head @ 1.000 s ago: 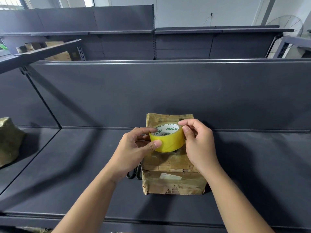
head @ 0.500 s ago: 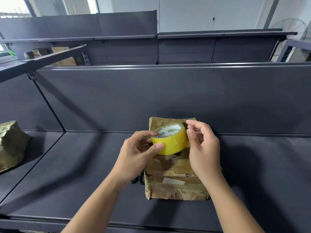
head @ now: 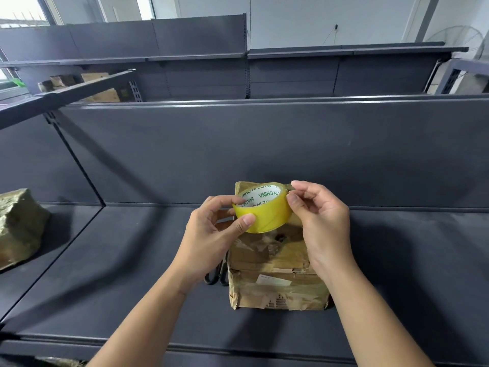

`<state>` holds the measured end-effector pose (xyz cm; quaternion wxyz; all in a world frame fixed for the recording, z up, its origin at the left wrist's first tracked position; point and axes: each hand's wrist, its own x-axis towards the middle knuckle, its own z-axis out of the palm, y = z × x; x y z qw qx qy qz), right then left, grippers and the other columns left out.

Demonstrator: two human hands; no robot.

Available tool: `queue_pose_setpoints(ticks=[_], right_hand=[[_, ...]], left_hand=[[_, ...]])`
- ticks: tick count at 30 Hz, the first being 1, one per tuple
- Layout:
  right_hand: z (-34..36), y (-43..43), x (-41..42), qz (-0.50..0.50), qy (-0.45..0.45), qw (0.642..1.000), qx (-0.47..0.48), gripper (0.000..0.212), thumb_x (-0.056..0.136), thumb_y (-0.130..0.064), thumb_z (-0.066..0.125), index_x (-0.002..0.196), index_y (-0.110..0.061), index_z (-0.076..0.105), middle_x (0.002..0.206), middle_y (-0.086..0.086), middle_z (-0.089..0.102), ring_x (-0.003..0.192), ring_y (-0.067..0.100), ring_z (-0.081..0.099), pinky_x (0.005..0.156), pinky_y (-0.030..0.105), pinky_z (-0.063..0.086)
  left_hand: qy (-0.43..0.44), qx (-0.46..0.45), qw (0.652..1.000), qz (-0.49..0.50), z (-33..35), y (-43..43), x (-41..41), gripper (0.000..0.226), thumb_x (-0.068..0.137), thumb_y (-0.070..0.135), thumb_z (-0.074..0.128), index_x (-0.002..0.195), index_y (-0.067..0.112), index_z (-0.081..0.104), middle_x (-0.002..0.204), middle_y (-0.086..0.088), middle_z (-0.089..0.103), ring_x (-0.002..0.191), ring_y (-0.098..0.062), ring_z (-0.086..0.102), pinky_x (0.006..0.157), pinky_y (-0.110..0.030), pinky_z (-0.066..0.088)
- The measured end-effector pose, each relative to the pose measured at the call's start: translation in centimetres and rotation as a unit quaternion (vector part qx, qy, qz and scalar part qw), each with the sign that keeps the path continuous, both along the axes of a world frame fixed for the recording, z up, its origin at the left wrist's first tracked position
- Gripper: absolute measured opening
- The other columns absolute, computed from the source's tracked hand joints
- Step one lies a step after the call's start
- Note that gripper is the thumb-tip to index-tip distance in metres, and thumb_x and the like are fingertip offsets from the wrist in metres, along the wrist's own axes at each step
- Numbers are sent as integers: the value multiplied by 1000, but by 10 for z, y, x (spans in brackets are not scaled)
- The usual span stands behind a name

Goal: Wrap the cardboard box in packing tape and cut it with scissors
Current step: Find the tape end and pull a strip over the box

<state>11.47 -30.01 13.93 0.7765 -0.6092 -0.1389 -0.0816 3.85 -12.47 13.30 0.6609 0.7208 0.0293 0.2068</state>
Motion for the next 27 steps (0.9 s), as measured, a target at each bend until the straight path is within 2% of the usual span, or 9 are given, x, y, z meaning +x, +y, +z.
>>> queue_pose_setpoints(ticks=[5,9,16,20,23,27], right_hand=[[1,4,3,-10,-17,999,-25,22,91,-1,71,100,-21,74,95,-5,74,91,3,69,80,21,54],[-3,9,2,-27,-22,999,-11,26,92,-1,70,101,-26,73,101,-4,77,99,6,72,85,21,55],[-6,9,2,-37,-4,999,-18,32,92,-4,71,106,-33,72,94,-7,76,94,6,71,83,21,54],[-1,6,5,18,38,999,11,27,93,-5,69,111,-24,74,89,-9,72,87,2,67,81,24,55],[1,9,5,-7,27,1000,-11,25,95,-6,67,109,-24,75,91,-10,73,90,3,67,86,33,57],[3,13,1,-65,-61,991,-97,24,100,-6,59,107,-22,74,104,-10,72,100,1,66,84,14,49]], left_hand=[[-3,-4,1000,0,4,1,1,37,76,30,82,108,15,74,116,-12,68,104,-23,71,77,-23,57],[-2,10,1000,26,0,-1,4,32,75,39,87,102,28,76,115,-7,69,104,-22,71,80,-30,60],[10,41,998,43,-3,0,6,36,71,49,84,102,34,75,115,-3,67,108,-23,70,86,-38,61],[11,31,999,24,1,3,3,31,76,40,87,102,28,76,113,-9,67,102,-19,69,79,-27,58],[2,22,1000,13,1,2,1,30,76,36,86,102,25,76,113,-13,67,98,-24,67,75,-23,57],[-9,41,999,15,3,-2,1,28,79,37,85,101,25,74,114,-12,66,96,-25,66,77,-25,58]])
